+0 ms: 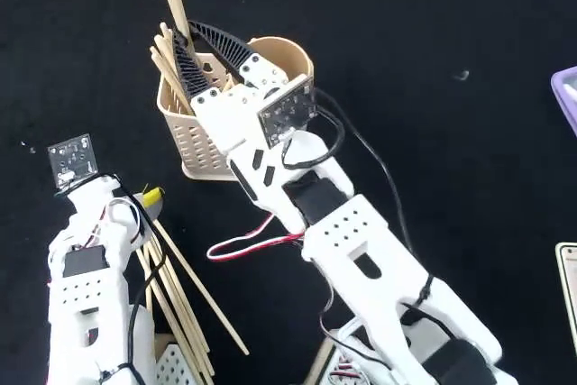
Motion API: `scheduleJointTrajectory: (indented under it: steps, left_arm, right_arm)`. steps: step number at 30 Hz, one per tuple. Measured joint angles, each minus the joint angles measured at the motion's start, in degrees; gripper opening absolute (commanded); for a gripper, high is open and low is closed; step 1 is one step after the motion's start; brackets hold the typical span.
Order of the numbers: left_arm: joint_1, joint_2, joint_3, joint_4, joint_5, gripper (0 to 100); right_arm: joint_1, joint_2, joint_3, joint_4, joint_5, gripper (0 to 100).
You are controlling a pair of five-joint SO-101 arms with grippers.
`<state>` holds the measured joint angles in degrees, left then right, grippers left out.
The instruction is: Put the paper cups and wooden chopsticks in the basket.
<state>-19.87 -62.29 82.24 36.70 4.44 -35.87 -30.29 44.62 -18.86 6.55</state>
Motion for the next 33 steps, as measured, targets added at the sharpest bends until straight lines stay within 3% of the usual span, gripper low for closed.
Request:
scheduleJointTrajectory:
  steps: [2,7,19,23,28,33]
  left_arm:
    - [0.09,0.00,0.26,-0.09,0.00,29]
    - [0.26,0.00,0.53,-0.09,0.00,29]
    - [0.26,0.00,0.53,-0.09,0.00,29]
    - [0.26,0.00,0.53,-0.09,0.00,29]
    - [-1.93,0.00,0.53,-0.09,0.44,29]
    - [-8.70,0.00,0.53,-0.09,5.98,29]
  right_arm:
    - [0.00,0.35,0.00,0.18,0.00,2.9]
    - [-0.18,0.35,0.00,7.21,0.00,20.0]
    - [-0.88,-2.46,1.14,15.56,0.00,9.3]
    - [-5.19,-11.87,5.89,26.90,0.00,10.1]
    - [-15.74,-21.63,16.53,46.33,0.00,25.9]
    - [-21.36,-20.31,25.76,47.38,-4.13,29.2]
